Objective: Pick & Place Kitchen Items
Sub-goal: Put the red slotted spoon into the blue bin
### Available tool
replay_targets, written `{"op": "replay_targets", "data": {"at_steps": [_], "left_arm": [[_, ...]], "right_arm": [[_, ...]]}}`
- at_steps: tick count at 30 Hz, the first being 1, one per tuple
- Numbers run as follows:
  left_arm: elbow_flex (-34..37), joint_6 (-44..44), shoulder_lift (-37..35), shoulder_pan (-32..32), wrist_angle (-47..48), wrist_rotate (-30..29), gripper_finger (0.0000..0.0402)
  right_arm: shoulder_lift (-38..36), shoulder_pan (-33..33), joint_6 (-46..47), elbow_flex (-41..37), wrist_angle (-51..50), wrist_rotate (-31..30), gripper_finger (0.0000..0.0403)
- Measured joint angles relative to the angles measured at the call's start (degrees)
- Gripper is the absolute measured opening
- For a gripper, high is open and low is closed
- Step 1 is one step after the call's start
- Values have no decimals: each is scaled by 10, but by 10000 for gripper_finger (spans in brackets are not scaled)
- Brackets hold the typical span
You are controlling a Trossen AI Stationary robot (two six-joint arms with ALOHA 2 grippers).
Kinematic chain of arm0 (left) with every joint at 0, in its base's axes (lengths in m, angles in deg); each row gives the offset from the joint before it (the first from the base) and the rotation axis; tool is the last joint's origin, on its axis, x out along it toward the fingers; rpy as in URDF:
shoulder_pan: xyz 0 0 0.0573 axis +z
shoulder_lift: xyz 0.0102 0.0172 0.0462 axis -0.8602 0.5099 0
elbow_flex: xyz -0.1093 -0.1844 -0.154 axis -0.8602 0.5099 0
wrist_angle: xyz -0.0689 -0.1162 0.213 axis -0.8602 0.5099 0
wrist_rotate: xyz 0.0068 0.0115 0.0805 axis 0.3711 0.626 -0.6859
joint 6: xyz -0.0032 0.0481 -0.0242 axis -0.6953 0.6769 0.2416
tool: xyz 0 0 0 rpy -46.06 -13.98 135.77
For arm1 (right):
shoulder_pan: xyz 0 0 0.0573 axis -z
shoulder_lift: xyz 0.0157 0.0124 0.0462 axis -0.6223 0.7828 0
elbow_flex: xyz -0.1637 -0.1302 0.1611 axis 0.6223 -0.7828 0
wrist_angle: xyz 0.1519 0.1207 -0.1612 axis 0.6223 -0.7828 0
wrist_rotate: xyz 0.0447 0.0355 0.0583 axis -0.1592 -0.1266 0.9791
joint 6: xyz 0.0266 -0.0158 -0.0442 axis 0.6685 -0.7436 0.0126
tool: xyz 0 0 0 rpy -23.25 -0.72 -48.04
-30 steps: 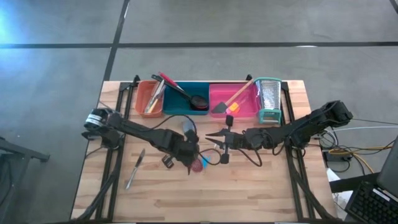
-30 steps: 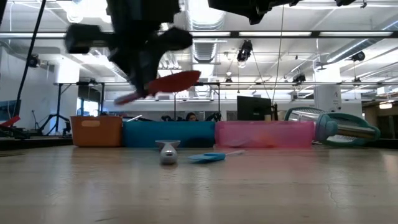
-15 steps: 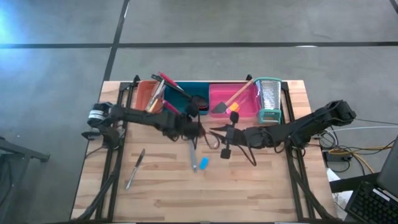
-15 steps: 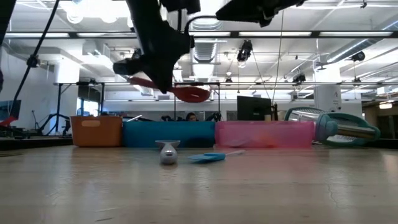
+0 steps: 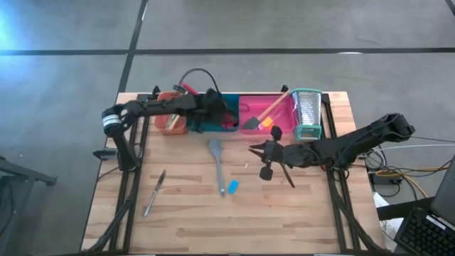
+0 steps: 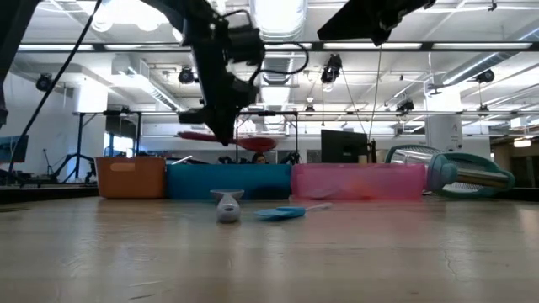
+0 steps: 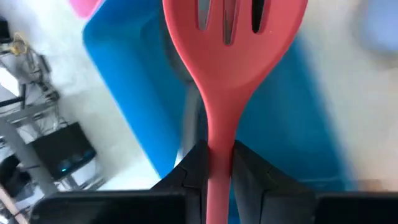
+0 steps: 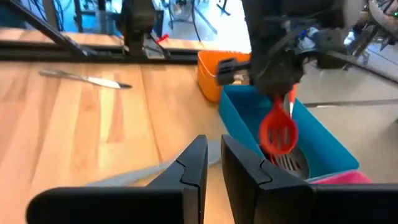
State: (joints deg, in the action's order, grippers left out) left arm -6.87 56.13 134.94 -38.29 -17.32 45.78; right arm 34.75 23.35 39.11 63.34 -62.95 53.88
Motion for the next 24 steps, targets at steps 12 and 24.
{"op": "replay_targets", "data": {"at_steps": [12,24], "left_arm": [[29,166,7,94,-168,-18,47],[39,225,67,92,-182,-74,47]], "right_arm": [[5,0,-13,-5,-3,-2,38],[5,0,-11,-4,2,-2,38]]}}
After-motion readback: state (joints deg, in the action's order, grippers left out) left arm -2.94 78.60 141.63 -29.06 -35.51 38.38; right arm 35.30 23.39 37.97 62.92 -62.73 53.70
